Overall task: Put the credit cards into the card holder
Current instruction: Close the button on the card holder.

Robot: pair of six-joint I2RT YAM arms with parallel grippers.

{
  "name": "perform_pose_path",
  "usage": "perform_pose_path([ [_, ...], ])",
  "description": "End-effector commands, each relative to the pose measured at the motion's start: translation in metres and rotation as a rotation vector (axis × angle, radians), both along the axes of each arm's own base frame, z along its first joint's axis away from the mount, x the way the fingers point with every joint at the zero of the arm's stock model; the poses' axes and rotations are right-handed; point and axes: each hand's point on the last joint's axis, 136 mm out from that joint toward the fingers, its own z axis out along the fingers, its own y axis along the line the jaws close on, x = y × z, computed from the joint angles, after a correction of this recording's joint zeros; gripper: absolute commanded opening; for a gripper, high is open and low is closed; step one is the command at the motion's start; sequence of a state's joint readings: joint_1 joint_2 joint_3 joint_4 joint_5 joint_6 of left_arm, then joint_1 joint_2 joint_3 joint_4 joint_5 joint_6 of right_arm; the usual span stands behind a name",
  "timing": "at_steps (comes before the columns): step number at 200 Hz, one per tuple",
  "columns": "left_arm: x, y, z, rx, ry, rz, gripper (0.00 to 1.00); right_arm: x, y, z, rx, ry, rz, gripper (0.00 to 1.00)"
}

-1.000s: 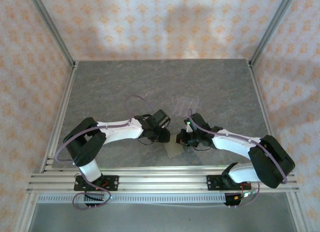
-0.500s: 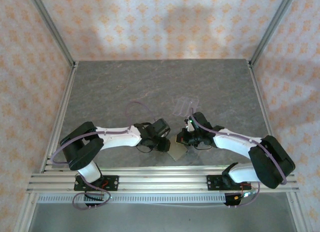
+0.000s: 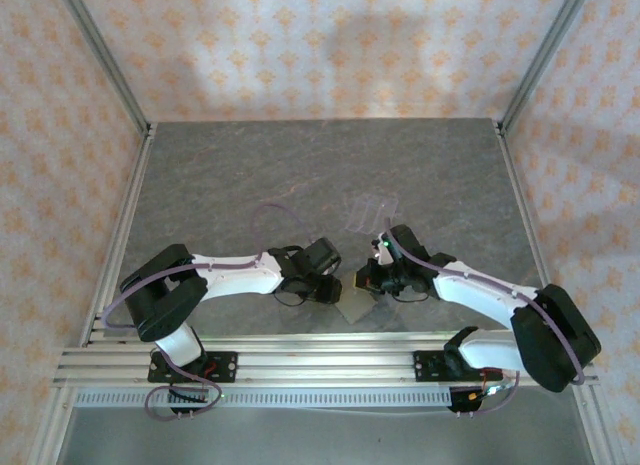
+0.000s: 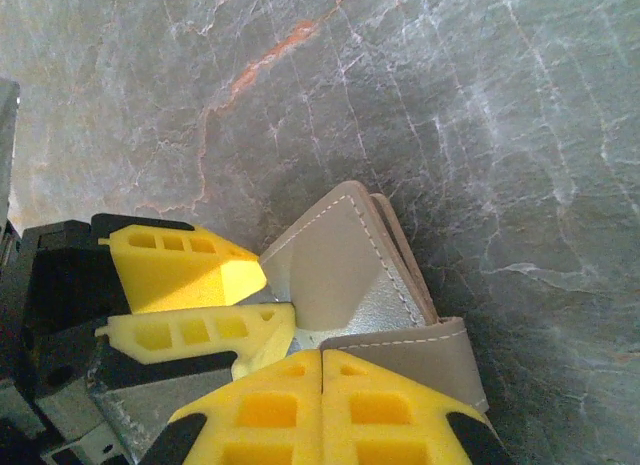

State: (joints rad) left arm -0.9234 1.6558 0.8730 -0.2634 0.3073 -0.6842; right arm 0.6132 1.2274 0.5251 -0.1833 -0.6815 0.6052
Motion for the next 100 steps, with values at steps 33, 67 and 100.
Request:
perform_pose_path([
  [33,0.01,-0.012,-0.001,-0.012,-0.021,0.019,0.37,-0.015,-0.002,-0.009,0.009,0.042,0.044,0.0],
  [67,0.012,-0.015,-0.002,-0.014,-0.022,0.019,0.37,-0.018,0.0,-0.014,0.02,0.053,0.053,0.0],
  [100,0.012,-0.017,-0.005,-0.01,-0.016,0.019,0.36,-0.019,0.001,-0.017,0.031,0.062,0.056,0.0],
])
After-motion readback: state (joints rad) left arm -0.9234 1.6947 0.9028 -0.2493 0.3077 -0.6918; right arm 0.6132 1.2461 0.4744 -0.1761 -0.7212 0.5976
